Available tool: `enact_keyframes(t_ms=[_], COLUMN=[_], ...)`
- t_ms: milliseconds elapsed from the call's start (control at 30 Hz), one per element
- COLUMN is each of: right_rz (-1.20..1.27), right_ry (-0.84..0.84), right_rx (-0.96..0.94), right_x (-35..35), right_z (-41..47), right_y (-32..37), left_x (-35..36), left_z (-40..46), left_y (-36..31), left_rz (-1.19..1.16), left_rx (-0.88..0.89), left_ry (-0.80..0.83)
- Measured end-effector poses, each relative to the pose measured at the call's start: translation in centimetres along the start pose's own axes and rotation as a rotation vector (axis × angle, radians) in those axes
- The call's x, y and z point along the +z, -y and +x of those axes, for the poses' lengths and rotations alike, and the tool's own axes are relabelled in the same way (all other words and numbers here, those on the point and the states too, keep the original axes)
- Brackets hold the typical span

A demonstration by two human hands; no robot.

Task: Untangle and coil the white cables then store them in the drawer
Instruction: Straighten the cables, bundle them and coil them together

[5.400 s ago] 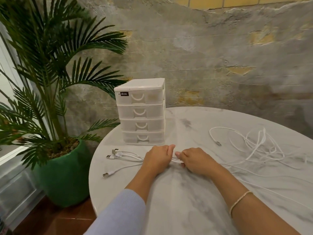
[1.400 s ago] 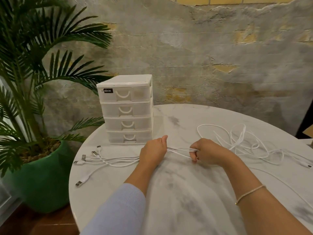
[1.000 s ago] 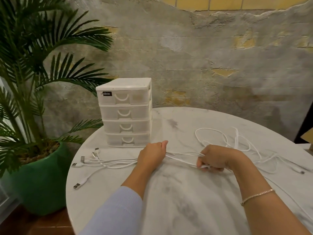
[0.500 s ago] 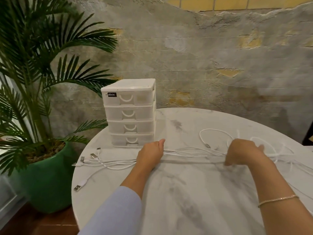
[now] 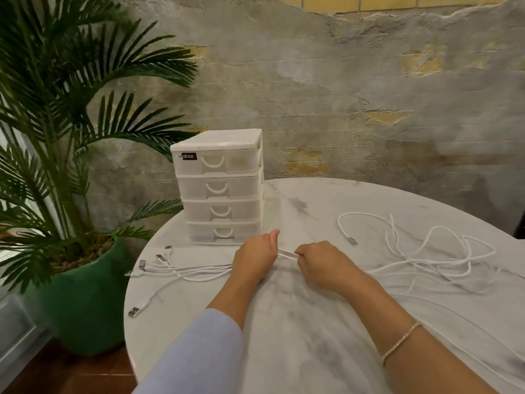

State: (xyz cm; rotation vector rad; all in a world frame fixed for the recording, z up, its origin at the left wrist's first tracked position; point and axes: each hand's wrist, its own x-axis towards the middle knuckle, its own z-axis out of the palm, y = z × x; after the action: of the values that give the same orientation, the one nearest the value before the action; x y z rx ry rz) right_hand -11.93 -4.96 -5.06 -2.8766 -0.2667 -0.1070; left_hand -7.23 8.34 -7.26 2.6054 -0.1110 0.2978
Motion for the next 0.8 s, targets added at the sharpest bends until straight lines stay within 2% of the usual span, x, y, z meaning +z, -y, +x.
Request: enact_keyframes(t_ms=[233,300,433,533,667,800], right_rz=[0.218,0.177,-0.023,-0.041,-0.028,0.113], right_ry=[0.055,0.029,-0.140,-0.165,-0.206,-0.259], right_rx=[0.075,0.060,0.036,0.051,0.170,0.332], right_x=[-0.6,-0.5,-0.3,-0.8,-2.8,-5.4], right_z=[0.0,-0.1,-0.2,-0.1,-0.4,-1.7], right_y=[-1.0,-1.0,-0.2,-0.1,-3.1,-7.7], left_x=[-0.5,-0.7,-0.7,-0.6,-0.6,-0.8], left_z=[-0.5,-0.9,-1.1,-1.2,-0.8,-0.6], left_y=[-0.2,-0.6,-0.9,-1.3,-0.9,-0.3], left_rz=[0.024,0.042,0.038,0.046,0.009,-0.006], left_rx=[0.071,0.096,0.113,0.123,0.092,0.054], left_ry=[0.046,0.055,0.058,0.063,0.040,0.025])
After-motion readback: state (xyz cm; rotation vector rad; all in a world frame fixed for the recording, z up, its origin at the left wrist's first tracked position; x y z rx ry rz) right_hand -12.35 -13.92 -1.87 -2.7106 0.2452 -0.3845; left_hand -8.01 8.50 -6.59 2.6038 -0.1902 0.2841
